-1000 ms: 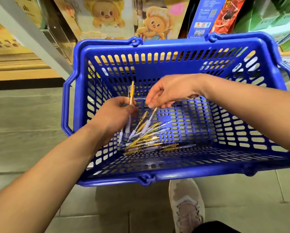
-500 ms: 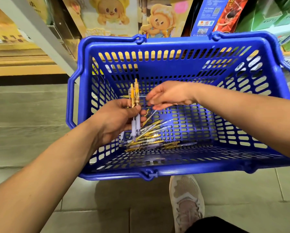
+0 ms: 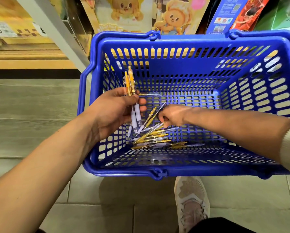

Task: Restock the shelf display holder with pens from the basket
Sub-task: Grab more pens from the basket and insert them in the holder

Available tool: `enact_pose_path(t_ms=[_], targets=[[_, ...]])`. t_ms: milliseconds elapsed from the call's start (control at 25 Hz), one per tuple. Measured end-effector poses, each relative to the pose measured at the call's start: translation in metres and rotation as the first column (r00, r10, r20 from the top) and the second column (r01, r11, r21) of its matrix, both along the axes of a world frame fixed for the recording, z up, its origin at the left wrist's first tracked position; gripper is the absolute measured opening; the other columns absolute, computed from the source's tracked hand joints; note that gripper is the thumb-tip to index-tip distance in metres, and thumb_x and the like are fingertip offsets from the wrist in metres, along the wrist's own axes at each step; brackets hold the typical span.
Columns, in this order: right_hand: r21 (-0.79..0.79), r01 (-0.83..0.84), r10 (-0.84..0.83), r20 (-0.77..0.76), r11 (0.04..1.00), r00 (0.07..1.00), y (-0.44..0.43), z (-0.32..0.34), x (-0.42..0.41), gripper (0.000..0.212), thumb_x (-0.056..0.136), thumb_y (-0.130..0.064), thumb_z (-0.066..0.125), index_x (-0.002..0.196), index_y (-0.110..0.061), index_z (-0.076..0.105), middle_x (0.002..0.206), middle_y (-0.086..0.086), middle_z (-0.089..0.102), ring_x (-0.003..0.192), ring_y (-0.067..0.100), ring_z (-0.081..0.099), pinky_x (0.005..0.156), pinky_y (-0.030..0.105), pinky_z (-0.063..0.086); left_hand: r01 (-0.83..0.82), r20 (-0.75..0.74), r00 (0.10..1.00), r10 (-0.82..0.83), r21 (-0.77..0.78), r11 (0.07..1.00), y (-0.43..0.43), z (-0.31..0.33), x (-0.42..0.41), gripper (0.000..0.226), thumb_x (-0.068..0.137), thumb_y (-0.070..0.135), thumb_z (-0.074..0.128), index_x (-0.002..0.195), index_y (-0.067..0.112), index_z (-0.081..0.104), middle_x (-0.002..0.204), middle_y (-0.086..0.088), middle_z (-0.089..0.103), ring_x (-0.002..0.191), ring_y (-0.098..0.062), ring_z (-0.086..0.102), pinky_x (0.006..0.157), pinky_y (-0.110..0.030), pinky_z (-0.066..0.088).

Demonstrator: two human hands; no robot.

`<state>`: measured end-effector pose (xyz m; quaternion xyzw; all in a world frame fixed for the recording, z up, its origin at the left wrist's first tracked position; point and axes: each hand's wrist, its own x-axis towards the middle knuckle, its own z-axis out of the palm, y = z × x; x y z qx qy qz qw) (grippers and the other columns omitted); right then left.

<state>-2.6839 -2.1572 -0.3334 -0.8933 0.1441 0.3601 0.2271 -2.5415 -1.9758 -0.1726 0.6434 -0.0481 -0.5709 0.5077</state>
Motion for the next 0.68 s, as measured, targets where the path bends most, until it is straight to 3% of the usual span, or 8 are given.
enact_pose_path(t_ms=[80,240,360,480,600,680], targets=[[0.011,0.007,-0.006,-0.098,1.000,0.995,-0.017,0.009,-0.002,0.020,0.093,-0.012,0.069,0.098,-0.028,0.059,0.089,-0.013,0.062,0.084,0.006,0.059,0.064,0.023,0.039,-0.005,0.009,1.000,0.005,0.011,1.000,0.000,0.000,0.001,0.015,0.103,0.006,0.053,0.113,0.009,0.064,0.094,-0.009,0.077,0.090,-0.022,0.075,0.087,-0.041,0.061],[-0.129,-0.018,-0.007,-0.190,0.991,0.982,-0.044,0.025,-0.008,0.021,0.089,-0.014,0.073,0.104,-0.028,0.066,0.092,-0.014,0.062,0.086,0.009,0.060,0.080,0.026,0.045,0.002,0.032,0.999,-0.003,0.022,1.000,-0.003,0.000,0.002,0.016,0.103,0.007,0.053,0.115,0.009,0.064,0.091,-0.007,0.077,0.088,-0.021,0.075,0.085,-0.041,0.062],[-0.097,0.019,-0.017,0.024,0.995,1.000,-0.032,0.025,0.007,0.016,0.095,-0.027,0.067,0.110,-0.030,0.064,0.100,-0.011,0.060,0.098,0.015,0.061,0.084,0.029,0.044,-0.011,0.045,0.999,0.009,0.052,0.999,-0.003,-0.001,0.001,0.018,0.103,0.007,0.053,0.117,0.009,0.064,0.094,-0.006,0.078,0.088,-0.020,0.075,0.077,-0.036,0.063],[-0.119,-0.014,0.044,0.252,0.993,0.967,0.004,0.011,0.026,0.032,0.102,-0.027,0.056,0.133,-0.029,0.057,0.121,-0.005,0.054,0.115,0.019,0.052,0.100,0.037,0.047,-0.018,0.050,0.999,0.015,0.054,0.998,-0.004,0.000,-0.001,0.019,0.102,0.006,0.052,0.118,0.008,0.063,0.093,-0.006,0.077,0.083,-0.018,0.074,0.077,-0.035,0.062],[-0.272,-0.194,0.243,0.163,0.943,0.956,0.025,0.002,0.037,0.029,0.098,-0.018,0.060,0.127,-0.025,0.062,0.144,0.007,0.047,0.131,0.029,0.044,0.107,0.043,0.040,-0.018,0.055,0.998,0.015,0.054,0.998,-0.003,0.001,-0.003,0.017,0.102,0.005,0.052,0.115,0.008,0.063,0.092,-0.006,0.076,0.080,-0.017,0.073,0.075,-0.033,0.062],[-0.288,-0.202,0.250,0.140,0.936,0.958,0.024,0.001,0.036,0.023,0.098,-0.016,0.060,0.120,-0.022,0.063,0.148,0.008,0.046,0.135,0.031,0.042,0.109,0.042,0.040,-0.013,0.057,0.998,0.010,0.056,0.998,-0.001,0.001,-0.004,0.015,0.102,0.004,0.052,0.111,0.009,0.063,0.091,-0.007,0.074,0.081,-0.019,0.071,0.075,-0.033,0.061]])
